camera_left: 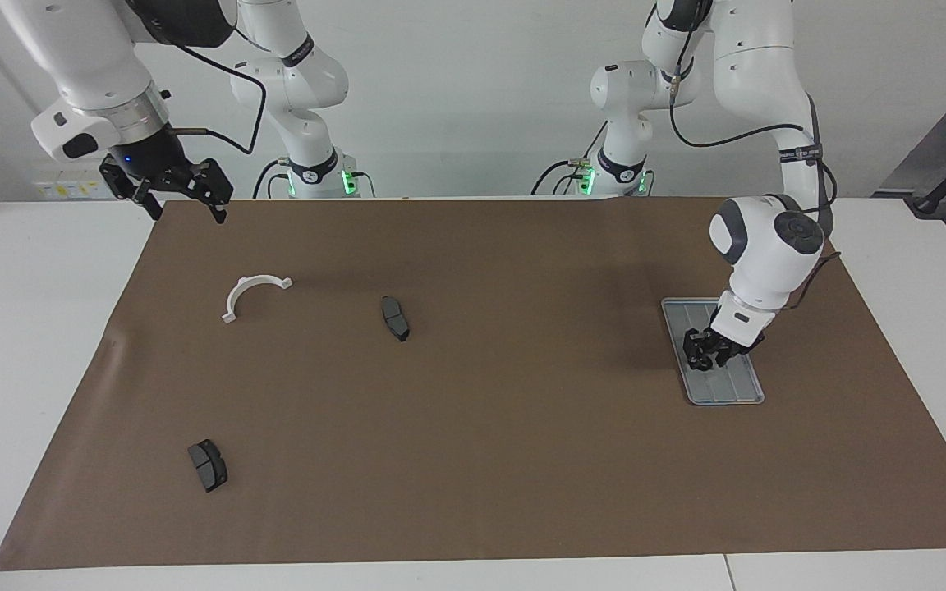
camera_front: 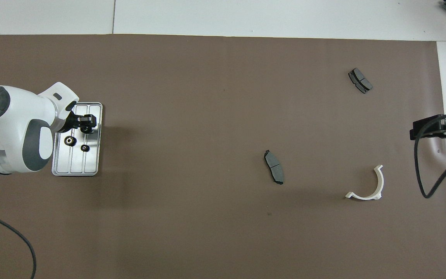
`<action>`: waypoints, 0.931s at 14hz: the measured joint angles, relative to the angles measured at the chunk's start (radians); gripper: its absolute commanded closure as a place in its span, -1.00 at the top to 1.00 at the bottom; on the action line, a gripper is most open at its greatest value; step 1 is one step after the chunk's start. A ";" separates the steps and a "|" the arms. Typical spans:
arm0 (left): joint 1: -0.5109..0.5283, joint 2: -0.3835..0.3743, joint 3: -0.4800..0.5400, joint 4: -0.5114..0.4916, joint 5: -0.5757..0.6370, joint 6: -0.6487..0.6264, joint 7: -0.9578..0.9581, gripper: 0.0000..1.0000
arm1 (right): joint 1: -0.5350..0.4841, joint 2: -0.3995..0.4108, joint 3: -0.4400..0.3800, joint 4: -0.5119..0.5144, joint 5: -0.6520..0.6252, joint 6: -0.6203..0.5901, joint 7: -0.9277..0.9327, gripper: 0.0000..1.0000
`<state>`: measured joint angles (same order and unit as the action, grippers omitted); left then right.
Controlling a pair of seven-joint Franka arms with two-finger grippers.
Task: Place bearing gear from tray to pile
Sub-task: 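Reach the left gripper to the silver tray and grasp a black gear, then carry the gear with the left gripper to the table center and release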
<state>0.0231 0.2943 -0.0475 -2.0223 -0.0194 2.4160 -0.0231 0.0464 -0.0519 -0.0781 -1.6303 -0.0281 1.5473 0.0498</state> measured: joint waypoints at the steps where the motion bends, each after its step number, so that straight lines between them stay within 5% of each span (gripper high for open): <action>1: 0.000 0.002 0.000 0.000 0.000 0.000 0.000 0.10 | 0.000 0.000 0.000 0.000 0.000 0.000 0.000 1.00; 8: 0.000 0.010 0.000 -0.016 0.000 0.009 -0.001 -0.11 | 0.000 0.000 0.000 0.000 0.000 0.000 0.000 1.00; 13: 0.001 0.008 0.000 -0.019 0.000 0.014 -0.001 -0.94 | 0.000 0.000 0.000 0.000 0.000 0.000 0.000 1.00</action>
<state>0.0243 0.3028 -0.0474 -2.0412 -0.0194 2.4304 -0.0240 0.0464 -0.0519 -0.0781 -1.6303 -0.0281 1.5473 0.0498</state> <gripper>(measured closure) 0.652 0.000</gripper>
